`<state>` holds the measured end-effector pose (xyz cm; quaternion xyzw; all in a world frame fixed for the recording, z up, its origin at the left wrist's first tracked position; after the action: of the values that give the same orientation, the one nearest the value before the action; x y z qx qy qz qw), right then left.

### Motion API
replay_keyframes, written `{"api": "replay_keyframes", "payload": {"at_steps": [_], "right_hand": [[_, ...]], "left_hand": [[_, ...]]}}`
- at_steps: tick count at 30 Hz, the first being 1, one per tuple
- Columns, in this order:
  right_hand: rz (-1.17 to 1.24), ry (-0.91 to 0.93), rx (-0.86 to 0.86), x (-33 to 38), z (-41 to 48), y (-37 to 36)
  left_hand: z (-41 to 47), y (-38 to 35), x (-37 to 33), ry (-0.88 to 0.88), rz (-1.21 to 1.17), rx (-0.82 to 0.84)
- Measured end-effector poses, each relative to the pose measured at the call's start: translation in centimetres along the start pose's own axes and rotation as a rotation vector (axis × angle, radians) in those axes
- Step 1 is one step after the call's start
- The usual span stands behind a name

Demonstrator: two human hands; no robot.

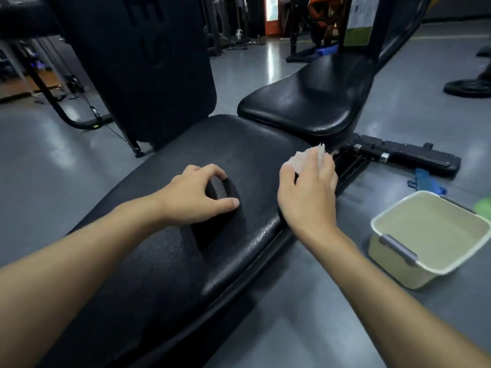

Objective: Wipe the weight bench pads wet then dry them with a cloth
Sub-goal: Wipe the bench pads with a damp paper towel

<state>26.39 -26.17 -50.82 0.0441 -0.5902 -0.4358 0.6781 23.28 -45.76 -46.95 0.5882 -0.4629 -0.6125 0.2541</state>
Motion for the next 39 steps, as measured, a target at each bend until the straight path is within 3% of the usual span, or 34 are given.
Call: {"api": "replay_keyframes", "payload": {"at_steps": [3, 7, 14, 18, 30, 33, 39], "right_hand": [[-0.240, 0.051, 0.146, -0.8, 0.7, 1.2], [-0.056, 0.023, 0.284, -0.7, 0.7, 1.5], [-0.390, 0.056, 0.485, 1.5, 6.7, 0.0], [-0.419, 0.137, 0.630, 2.2, 8.9, -0.5], [-0.643, 0.160, 0.668, 5.2, 11.4, -3.4], [-0.597, 0.138, 0.724, 4.8, 11.4, -2.9], [-0.685, 0.059, 0.678, 5.8, 12.0, -4.5]], "left_hand": [[3.3, 1.9, 0.8, 0.138, -0.088, 0.037], [5.3, 0.7, 2.4, 0.354, 0.012, 0.263], [5.5, -0.5, 3.0, 0.409, -0.004, 0.277], [5.4, -0.4, 2.6, 0.445, -0.006, 0.299], [6.8, 0.7, 1.6, 0.436, 0.037, 0.303], [10.3, 4.4, 3.5, 0.386, 0.040, 0.209], [12.6, 3.7, 6.3, 0.469, -0.003, 0.264]]}}
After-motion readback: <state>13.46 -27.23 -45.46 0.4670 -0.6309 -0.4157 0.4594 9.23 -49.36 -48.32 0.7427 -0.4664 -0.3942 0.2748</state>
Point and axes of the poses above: each hand's wrist, its own z-axis towards the middle knuckle, its own y-axis out of the back of the hand, x = y × z, the point moved 6 cm from there along z, towards the middle knuckle, and after that the axes turned 5 degrees about -z, right-handed, at the moved point
